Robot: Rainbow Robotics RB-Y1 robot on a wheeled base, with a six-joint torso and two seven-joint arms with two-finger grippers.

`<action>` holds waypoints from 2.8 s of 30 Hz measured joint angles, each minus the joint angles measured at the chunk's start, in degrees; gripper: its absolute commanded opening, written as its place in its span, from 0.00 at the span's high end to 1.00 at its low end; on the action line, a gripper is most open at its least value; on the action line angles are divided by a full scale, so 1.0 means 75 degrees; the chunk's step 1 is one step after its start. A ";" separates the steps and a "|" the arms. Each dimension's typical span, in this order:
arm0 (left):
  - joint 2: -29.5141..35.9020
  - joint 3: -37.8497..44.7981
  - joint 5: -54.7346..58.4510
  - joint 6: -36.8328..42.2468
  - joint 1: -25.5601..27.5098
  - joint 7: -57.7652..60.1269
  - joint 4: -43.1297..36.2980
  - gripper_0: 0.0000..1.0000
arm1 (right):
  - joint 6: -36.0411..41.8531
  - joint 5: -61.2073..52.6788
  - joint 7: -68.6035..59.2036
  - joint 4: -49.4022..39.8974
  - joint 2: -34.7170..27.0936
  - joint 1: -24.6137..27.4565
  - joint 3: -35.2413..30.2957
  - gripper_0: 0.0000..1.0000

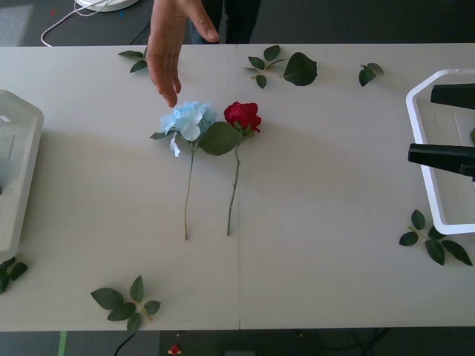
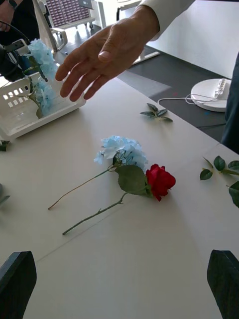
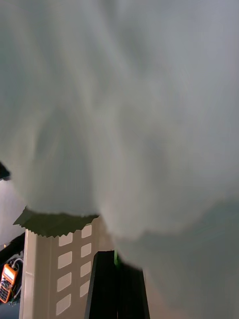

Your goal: Place the red flowers into the right box and the blue flowers into the left box. If a person shows an open palm, hand one flower to the person first, then continue sorting.

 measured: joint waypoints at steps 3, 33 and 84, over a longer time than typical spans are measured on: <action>0.0000 0.0000 0.0000 0.0000 0.0000 0.0000 0.0000 1.00 | 0.0000 0.0000 0.0000 0.0000 0.0000 0.0000 0.0000 0.00; 0.0000 -0.0002 -0.0002 -0.0005 0.0001 0.0000 0.0005 1.00 | -0.0044 -0.0002 0.0000 0.0182 0.0056 0.0244 0.0044 0.00; 0.0000 -0.0011 -0.0018 -0.0015 0.0000 0.0000 0.0014 1.00 | 0.2075 0.9709 -1.4666 0.4412 0.3596 -0.8466 0.9319 0.00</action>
